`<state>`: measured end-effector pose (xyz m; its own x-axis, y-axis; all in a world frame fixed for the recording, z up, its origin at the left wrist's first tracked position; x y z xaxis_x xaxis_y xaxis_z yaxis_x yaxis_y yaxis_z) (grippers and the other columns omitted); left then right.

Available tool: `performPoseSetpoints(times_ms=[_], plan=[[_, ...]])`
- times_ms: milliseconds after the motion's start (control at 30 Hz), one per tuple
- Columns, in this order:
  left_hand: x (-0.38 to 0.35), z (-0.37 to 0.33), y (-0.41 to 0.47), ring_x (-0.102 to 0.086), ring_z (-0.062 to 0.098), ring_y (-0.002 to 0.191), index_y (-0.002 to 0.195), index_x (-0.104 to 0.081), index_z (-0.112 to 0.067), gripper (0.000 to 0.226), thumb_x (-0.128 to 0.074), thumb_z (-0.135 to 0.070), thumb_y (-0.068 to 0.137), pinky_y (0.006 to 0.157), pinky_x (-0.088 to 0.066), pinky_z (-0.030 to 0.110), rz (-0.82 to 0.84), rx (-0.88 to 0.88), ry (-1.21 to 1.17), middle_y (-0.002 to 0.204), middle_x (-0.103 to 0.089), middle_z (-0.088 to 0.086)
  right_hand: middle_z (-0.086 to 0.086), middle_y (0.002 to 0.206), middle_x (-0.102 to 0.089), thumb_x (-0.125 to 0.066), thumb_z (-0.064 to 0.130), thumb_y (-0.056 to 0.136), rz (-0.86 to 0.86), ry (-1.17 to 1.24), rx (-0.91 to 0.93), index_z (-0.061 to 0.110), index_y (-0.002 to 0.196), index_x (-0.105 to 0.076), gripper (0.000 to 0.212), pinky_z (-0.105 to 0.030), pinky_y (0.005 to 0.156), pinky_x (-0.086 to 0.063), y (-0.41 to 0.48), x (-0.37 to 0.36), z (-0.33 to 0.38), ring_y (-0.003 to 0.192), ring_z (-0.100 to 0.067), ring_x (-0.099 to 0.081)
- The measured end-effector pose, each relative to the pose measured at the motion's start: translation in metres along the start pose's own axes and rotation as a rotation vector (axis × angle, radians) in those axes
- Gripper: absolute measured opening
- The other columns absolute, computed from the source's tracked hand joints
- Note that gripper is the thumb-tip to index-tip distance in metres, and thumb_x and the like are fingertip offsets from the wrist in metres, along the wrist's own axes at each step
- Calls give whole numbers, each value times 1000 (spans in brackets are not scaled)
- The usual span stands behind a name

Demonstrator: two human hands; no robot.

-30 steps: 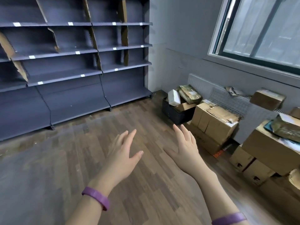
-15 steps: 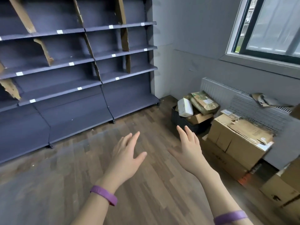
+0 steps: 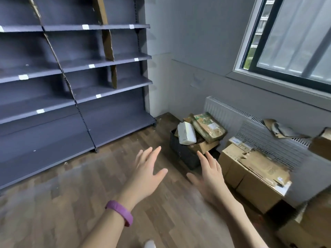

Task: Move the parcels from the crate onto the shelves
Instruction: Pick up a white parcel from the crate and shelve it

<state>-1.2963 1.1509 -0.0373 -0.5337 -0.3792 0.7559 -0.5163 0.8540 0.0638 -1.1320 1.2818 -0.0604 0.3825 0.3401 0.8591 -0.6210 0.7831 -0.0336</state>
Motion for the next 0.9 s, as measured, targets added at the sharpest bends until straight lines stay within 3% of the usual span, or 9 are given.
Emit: performPoseSetpoints(times_ms=[100,200,367,667,900], plan=[[1,3,71,7,1,141,145,-13,-47,67,-49,-52,89,115,-9,41,-9,-59,52,156,-8,-17,-5,162,-4,-57,47,91,-61,-18,6,27,154,-10,81,-48,121,-12,56,4,-1,148,-30,-3],[3,7,148,5,12,145,145,-14,-44,67,-48,-54,88,116,-3,46,1,-114,133,157,-9,-11,-7,162,-6,-58,46,91,-112,-65,-9,25,154,-13,81,-48,120,-15,120,11,0,148,-30,-6],[4,30,267,6,19,146,147,-13,-41,67,-48,-50,90,117,0,48,94,-86,104,158,-7,-7,-7,162,-4,-57,49,90,-109,-96,-86,27,154,-9,83,-48,120,-15,230,14,8,147,-31,-6],[-5,35,419,7,17,145,147,-12,-40,67,-48,-48,91,118,0,47,193,-150,114,158,-6,-6,-6,162,-4,-57,54,87,-136,-110,-174,27,153,-11,84,-49,119,-16,371,13,-12,148,-30,-4],[-53,40,529,9,16,145,147,-10,-41,67,-48,-47,91,117,5,45,268,-159,136,158,-4,-8,-9,162,-6,-56,53,88,-137,-92,-249,25,153,-10,85,-47,120,-11,481,14,-69,149,-29,-3]])
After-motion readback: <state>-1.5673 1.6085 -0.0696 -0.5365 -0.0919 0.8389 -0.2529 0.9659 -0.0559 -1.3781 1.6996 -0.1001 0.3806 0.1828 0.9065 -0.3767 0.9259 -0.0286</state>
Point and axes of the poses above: each hand's wrist, its own y-axis towards the middle knuckle, its own x-axis out of the back of the hand, z = x × y, the point moved 8 cm from there along y, towards the middle knuckle
